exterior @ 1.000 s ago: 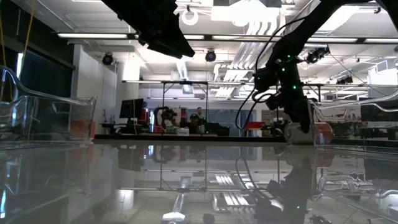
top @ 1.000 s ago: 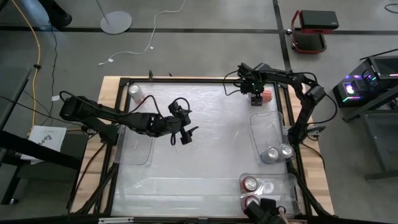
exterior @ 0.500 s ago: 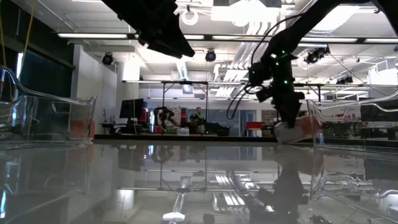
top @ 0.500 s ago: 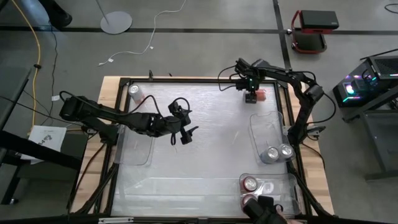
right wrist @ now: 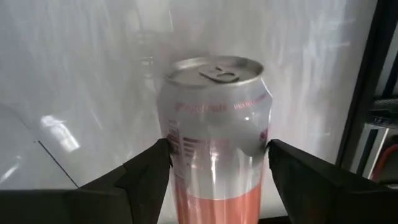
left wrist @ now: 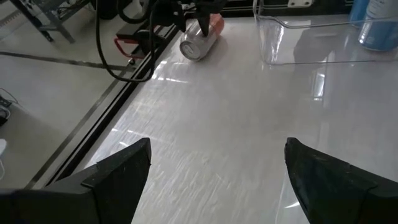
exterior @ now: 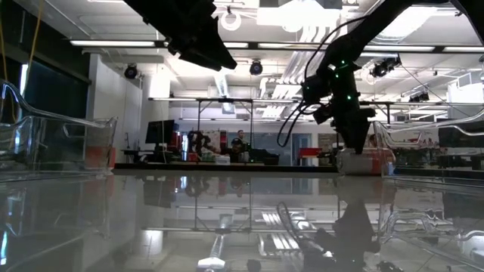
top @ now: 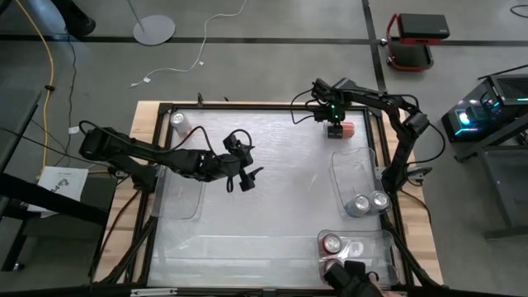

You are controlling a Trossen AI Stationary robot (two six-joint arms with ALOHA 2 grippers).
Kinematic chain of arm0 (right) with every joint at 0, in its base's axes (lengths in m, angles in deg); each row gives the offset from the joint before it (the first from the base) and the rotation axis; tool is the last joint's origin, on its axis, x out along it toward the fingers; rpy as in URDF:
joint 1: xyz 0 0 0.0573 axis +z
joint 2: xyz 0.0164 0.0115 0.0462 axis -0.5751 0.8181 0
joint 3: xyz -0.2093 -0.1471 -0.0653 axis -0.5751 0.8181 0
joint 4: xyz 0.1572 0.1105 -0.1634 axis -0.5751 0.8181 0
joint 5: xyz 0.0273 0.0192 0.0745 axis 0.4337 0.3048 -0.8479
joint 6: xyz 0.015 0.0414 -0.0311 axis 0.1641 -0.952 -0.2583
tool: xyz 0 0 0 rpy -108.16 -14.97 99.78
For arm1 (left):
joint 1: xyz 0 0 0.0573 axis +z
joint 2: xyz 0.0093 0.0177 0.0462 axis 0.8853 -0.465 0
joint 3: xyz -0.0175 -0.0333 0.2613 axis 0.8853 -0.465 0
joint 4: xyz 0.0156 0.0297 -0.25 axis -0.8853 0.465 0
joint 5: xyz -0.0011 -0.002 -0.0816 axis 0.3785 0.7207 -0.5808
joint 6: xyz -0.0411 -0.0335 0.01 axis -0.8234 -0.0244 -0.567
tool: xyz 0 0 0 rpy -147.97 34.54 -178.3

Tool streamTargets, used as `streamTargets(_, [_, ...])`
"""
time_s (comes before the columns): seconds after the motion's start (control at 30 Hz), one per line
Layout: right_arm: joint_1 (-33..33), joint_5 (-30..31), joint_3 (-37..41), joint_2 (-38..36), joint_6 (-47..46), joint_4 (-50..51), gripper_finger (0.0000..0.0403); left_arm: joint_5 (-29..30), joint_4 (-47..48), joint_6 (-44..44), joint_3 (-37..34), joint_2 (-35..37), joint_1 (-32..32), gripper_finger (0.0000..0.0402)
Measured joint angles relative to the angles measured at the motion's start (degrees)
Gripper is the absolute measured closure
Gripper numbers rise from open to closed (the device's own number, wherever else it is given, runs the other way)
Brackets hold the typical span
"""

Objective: Sort soda cans
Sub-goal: Put the right orange-white soda can into the left transparent bin

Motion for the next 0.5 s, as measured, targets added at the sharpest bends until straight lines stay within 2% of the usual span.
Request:
streamTargets(0.23, [-1.7,0.1,-0.1,1.8,-1.4,0.5,0.0138,0.0,0.0,-0.2,0.0,0.0,0.0,0.0058])
streamTargets(0.5, [-1.5,-0.5,-0.1,4.5,-1.8,0.5,0.0081,0.6,0.1,-0.1,0.0,0.0,0.0,0.0058])
